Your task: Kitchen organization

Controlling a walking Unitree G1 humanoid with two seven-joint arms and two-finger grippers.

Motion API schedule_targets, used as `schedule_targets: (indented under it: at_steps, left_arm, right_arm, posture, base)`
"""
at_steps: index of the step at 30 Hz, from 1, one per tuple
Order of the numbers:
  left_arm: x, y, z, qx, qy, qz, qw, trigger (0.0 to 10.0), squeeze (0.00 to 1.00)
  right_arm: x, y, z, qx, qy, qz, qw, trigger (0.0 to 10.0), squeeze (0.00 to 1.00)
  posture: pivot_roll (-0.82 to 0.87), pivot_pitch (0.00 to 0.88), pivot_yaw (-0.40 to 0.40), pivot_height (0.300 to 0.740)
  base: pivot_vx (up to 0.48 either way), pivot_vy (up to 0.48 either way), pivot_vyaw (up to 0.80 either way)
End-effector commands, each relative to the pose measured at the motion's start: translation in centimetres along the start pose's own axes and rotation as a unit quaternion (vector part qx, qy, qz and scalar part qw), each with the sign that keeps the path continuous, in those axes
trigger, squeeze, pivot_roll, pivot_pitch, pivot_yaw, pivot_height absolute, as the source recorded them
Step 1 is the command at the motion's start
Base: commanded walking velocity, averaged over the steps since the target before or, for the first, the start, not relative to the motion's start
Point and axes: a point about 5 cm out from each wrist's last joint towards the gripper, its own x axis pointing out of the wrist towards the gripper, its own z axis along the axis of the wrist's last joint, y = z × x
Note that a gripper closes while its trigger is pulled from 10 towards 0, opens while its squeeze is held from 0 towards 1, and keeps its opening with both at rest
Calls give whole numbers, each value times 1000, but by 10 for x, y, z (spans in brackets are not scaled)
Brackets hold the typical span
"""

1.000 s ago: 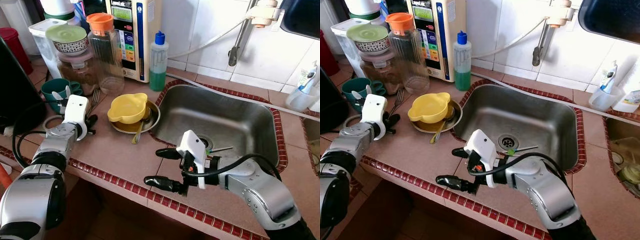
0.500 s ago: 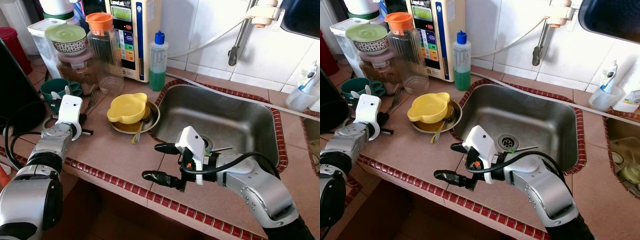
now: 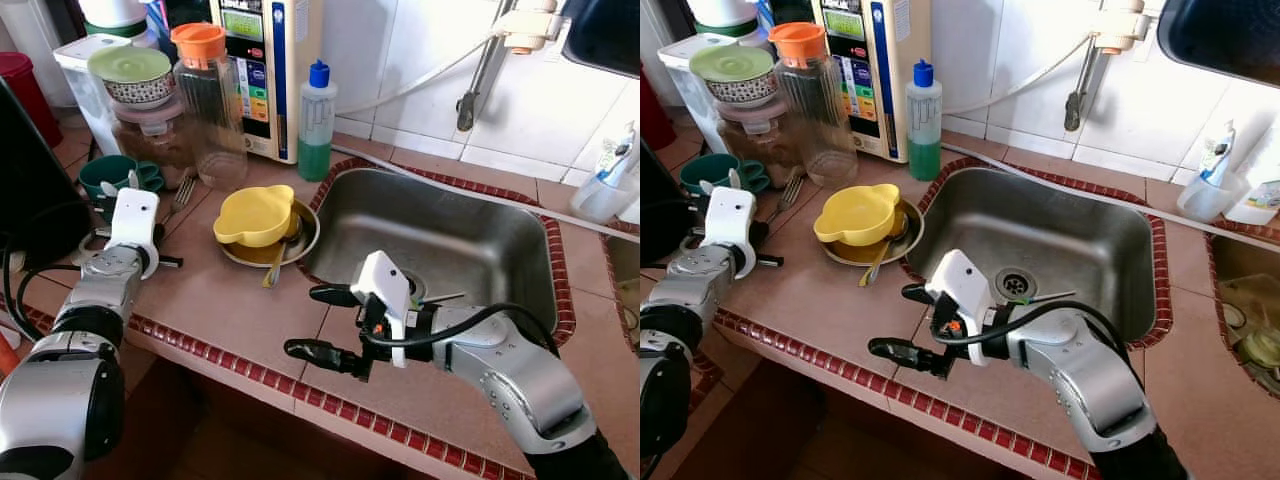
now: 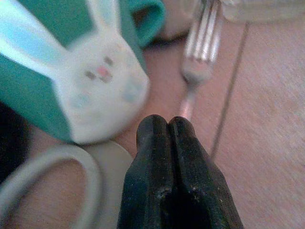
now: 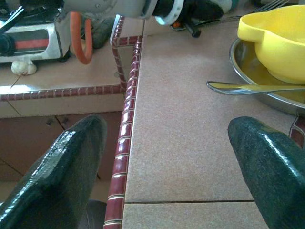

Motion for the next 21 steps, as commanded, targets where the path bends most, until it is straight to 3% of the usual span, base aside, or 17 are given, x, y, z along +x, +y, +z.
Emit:
schedule_targets:
  at_steps: [1,10,18,19,20,21]
  left_arm:
    - [-1,6,7,11,-18,10,1000,0,0]
    - [0,2,13,-6,-36,8,999,0,0]
    - [0,2,12,3,-35,8,999,0,0]
    - [-1,3,12,14,-36,12,999,10000,0]
    - [-1,3,12,14,-36,12,999,10000,0]
    - [-1,3,12,9,-40,17,999,10000,188]
  right_arm:
    - [0,-3,4,-8,-4,-5,1000,10000,0]
    - [1,-4,4,-11,-4,-6,1000,10000,0]
    - [2,-4,3,-14,-3,-5,1000,10000,0]
    - [2,-4,3,-14,-3,-5,1000,10000,0]
    - [2,-4,3,-14,-3,-5,1000,10000,0]
    - [2,-4,3,-15,-3,-6,1000,10000,0]
  posture:
    - [44,63,-10,740]
    - [49,61,-10,740]
    - [49,60,-9,740]
    - [48,60,-9,740]
    - [48,60,-9,740]
    - [49,60,-8,740]
  base:
    - [0,0,0]
    - [0,0,0]
    - [0,0,0]
    - [0,0,0]
    - [0,0,0]
    - [0,0,0]
